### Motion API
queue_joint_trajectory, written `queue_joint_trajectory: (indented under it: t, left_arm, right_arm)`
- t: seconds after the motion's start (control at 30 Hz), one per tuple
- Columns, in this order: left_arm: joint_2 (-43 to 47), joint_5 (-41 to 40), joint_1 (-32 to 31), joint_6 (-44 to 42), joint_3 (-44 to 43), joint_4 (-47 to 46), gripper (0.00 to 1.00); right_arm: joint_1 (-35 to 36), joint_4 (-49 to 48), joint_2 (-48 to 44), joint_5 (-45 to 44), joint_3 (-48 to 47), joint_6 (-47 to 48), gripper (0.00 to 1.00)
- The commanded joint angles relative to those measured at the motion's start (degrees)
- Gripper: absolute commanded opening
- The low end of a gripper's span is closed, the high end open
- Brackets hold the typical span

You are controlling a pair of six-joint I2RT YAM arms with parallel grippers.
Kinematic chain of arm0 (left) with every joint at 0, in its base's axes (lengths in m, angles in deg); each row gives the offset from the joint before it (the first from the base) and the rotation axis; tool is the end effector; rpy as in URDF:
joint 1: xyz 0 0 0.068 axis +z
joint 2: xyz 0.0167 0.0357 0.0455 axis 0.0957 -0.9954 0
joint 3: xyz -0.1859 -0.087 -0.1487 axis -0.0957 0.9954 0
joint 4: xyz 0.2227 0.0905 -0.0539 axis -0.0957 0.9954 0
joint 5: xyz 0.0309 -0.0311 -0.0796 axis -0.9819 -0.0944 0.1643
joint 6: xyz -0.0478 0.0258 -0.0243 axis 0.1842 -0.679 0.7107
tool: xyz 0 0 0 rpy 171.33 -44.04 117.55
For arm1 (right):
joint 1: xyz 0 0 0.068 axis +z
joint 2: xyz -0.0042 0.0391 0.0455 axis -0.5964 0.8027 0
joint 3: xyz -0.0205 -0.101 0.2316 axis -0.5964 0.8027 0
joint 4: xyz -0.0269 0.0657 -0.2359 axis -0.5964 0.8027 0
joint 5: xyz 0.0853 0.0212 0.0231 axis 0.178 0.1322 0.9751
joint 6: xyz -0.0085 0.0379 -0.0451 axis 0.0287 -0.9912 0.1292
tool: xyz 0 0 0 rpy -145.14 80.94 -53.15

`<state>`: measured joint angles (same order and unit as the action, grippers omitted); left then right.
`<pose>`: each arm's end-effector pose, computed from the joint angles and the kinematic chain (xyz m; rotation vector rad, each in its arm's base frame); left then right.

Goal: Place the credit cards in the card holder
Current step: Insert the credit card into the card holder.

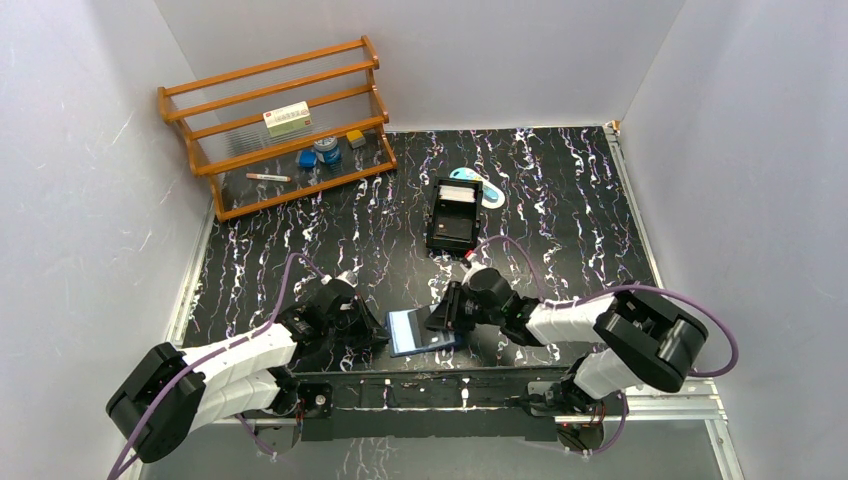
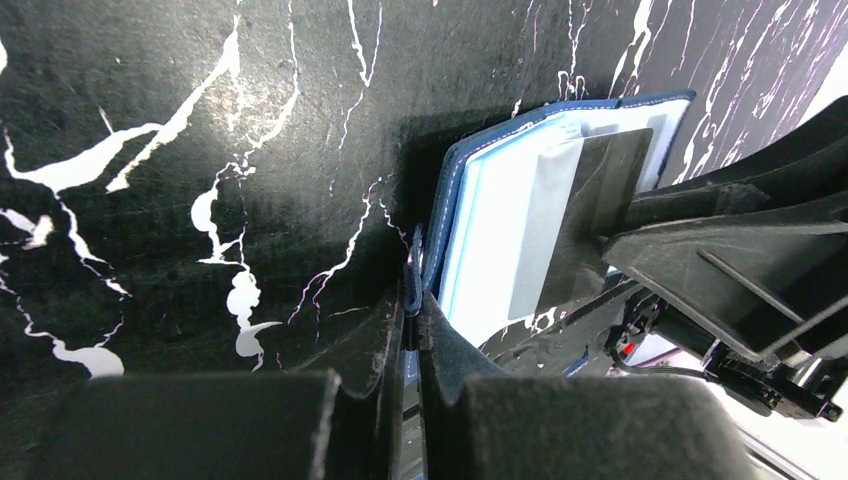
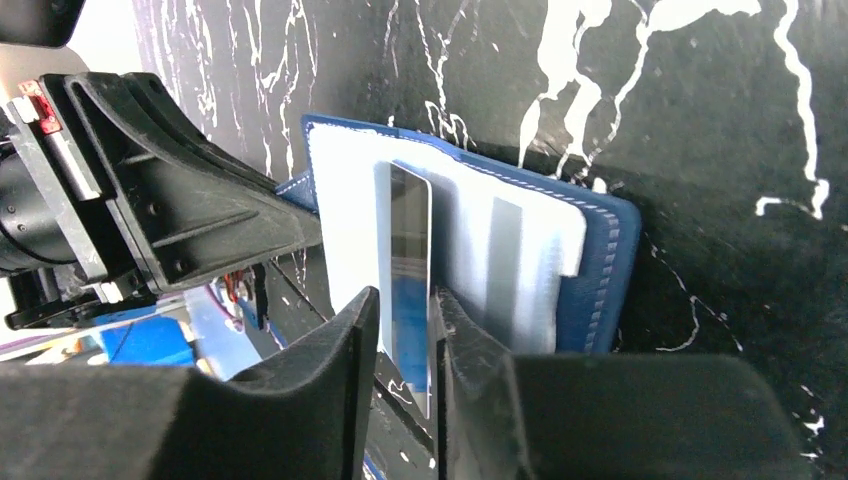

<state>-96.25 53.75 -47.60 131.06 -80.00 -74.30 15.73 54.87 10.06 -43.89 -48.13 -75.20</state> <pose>0.1337 -0.1309 0.1284 -0.3754 2.5322 -1.0527 0.1439 0.1995 0.1223 0.0224 2.3900 1.2728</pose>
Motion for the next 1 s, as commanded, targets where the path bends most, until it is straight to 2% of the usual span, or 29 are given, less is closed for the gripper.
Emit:
queue_joint_trajectory:
  t: [0.0,0.13,0.3,0.77,0.97]
  left_arm:
    - [0.7,0.5,0.2,0.7,1.0,0.8,0.00]
    - [1.2,0.5,0.1,0.8,1.6,0.3,0.00]
    - [0.5,0.7,0.1,0.2,1.0,-0.2,0.00]
    - [-1.9,1.8,0.1,-1.2,-0.5,-1.1,0.00]
    - [-0.5,1.6,0.1,-0.7,0.4,-1.0,0.00]
  right_arm:
    - [0.7,15.7,-4.5,-6.6,-6.1,3.2,0.38]
    - [0.8,19.5,-6.7,-7.5,-6.9,3.2,0.39]
    - [1.7,22.6,-4.4,-6.9,-10.3,3.2,0.39]
    - [6.3,20.2,4.8,-6.9,-16.3,3.2,0.39]
    - [6.4,26.2,1.3,-6.9,-16.9,3.2,0.39]
